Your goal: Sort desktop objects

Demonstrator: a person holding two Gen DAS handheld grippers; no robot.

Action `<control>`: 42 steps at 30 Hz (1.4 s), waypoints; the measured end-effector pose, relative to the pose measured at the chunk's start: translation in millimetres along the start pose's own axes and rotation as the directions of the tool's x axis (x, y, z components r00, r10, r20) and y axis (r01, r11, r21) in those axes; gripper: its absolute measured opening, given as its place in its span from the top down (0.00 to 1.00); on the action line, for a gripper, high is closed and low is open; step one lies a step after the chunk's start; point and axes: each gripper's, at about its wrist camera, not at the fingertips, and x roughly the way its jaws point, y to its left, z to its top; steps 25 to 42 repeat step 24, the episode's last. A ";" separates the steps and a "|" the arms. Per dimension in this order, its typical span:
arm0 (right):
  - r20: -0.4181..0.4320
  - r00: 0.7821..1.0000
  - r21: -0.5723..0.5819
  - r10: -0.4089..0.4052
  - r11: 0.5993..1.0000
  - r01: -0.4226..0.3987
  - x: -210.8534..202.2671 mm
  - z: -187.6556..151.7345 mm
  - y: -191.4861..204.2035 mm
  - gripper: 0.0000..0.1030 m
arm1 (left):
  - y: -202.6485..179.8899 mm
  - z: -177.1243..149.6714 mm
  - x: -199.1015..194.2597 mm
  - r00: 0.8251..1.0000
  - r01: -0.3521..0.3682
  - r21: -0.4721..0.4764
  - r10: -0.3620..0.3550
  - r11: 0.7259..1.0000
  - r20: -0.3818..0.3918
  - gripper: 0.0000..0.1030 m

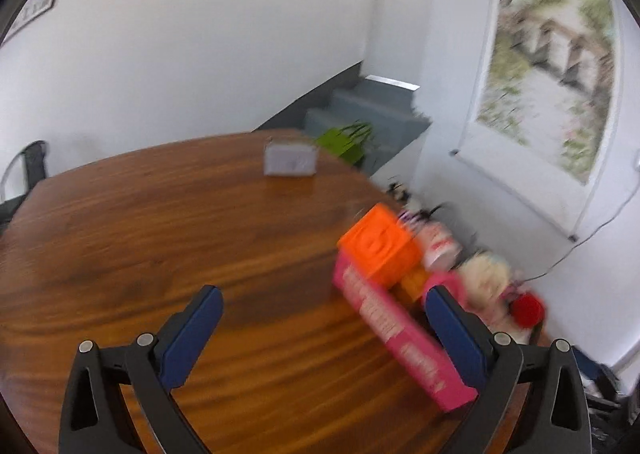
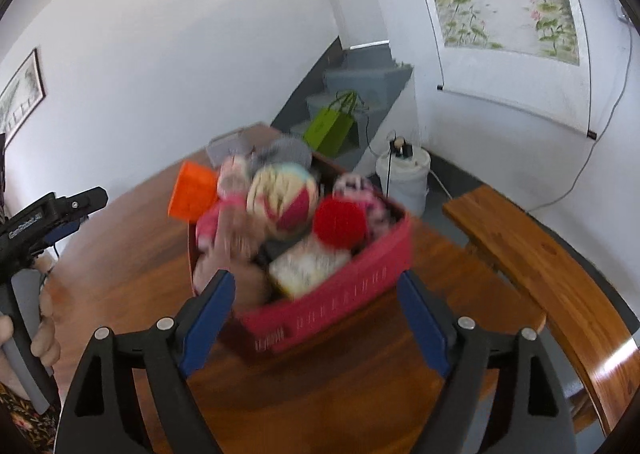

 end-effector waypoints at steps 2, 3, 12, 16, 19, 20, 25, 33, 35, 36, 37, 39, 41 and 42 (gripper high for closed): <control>0.007 1.000 -0.005 -0.005 1.000 0.005 -9.1 -0.8 1.0 0.17 | -6.3 -4.2 -5.6 0.998 -0.057 0.028 0.057 0.998 0.000 0.00; 0.032 0.999 -0.005 -0.005 1.000 0.005 -18.9 3.3 1.7 0.17 | -11.7 -4.1 -11.2 0.997 -0.072 0.045 0.072 0.996 0.009 0.00; 0.212 0.977 -0.027 -0.025 0.999 0.031 -78.6 24.2 13.5 0.03 | -54.1 0.2 -47.6 0.996 0.080 0.122 -0.082 0.989 0.016 0.00; 0.181 0.983 -0.018 -0.032 0.999 0.036 -69.6 16.7 8.8 0.02 | -66.0 0.4 -38.6 0.991 0.135 0.120 -0.131 0.984 -0.041 0.00; 0.154 0.987 -0.008 -0.037 0.999 0.038 -62.1 11.1 4.2 0.02 | -74.3 -1.4 -33.1 0.992 0.128 0.142 -0.124 0.981 -0.039 0.00; 0.145 0.989 -0.005 -0.038 0.999 0.039 -59.5 9.3 2.6 0.02 | -77.7 -2.3 -31.6 0.992 0.124 0.152 -0.120 0.981 -0.035 0.00; 0.108 0.993 0.009 -0.043 0.999 0.042 -49.5 1.8 -3.6 0.02 | -87.7 -5.7 -32.4 0.992 0.130 0.186 -0.126 0.974 -0.033 0.00; 0.108 0.993 0.009 -0.043 0.999 0.042 -49.5 1.8 -3.6 0.02 | -87.7 -5.7 -32.4 0.992 0.130 0.186 -0.126 0.974 -0.033 0.00; 0.108 0.993 0.009 -0.043 0.999 0.042 -49.5 1.8 -3.6 0.02 | -87.7 -5.7 -32.4 0.992 0.130 0.186 -0.126 0.974 -0.033 0.00; 0.108 0.993 0.009 -0.043 0.999 0.042 -49.5 1.8 -3.6 0.02 | -87.7 -5.7 -32.4 0.992 0.130 0.186 -0.126 0.974 -0.033 0.00; 0.108 0.993 0.009 -0.043 0.999 0.042 -49.5 1.8 -3.6 0.02 | -87.7 -5.7 -32.4 0.992 0.130 0.186 -0.126 0.974 -0.033 0.00; 0.108 0.993 0.009 -0.043 0.999 0.042 -49.5 1.8 -3.6 0.02 | -87.7 -5.7 -32.4 0.992 0.130 0.186 -0.126 0.974 -0.033 0.00; 0.108 0.993 0.009 -0.043 0.999 0.042 -49.5 1.8 -3.6 0.02 | -87.7 -5.7 -32.4 0.992 0.130 0.186 -0.126 0.974 -0.033 0.00; 0.108 0.993 0.009 -0.043 0.999 0.042 -49.5 1.8 -3.6 0.02 | -87.7 -5.7 -32.4 0.992 0.130 0.186 -0.126 0.974 -0.033 0.00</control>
